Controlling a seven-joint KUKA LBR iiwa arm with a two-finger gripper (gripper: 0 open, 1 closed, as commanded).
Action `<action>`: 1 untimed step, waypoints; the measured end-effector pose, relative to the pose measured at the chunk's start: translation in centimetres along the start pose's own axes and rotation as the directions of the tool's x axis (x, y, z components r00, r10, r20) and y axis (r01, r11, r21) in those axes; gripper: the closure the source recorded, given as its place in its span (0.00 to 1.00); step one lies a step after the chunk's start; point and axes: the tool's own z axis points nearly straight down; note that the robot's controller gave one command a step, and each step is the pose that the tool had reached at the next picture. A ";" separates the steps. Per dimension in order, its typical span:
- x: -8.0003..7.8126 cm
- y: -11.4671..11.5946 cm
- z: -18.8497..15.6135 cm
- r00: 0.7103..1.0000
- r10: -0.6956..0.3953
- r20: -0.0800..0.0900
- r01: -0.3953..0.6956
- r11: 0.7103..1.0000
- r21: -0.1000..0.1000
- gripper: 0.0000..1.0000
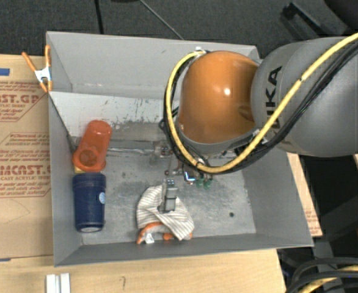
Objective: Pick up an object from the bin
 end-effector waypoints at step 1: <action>-0.1 -0.1 -0.5 1.000 0.003 0.008 -0.003 1.000 -0.001 0.00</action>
Offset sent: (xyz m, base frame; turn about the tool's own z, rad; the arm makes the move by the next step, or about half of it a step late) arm 0.0450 -0.0661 -0.1662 -0.2402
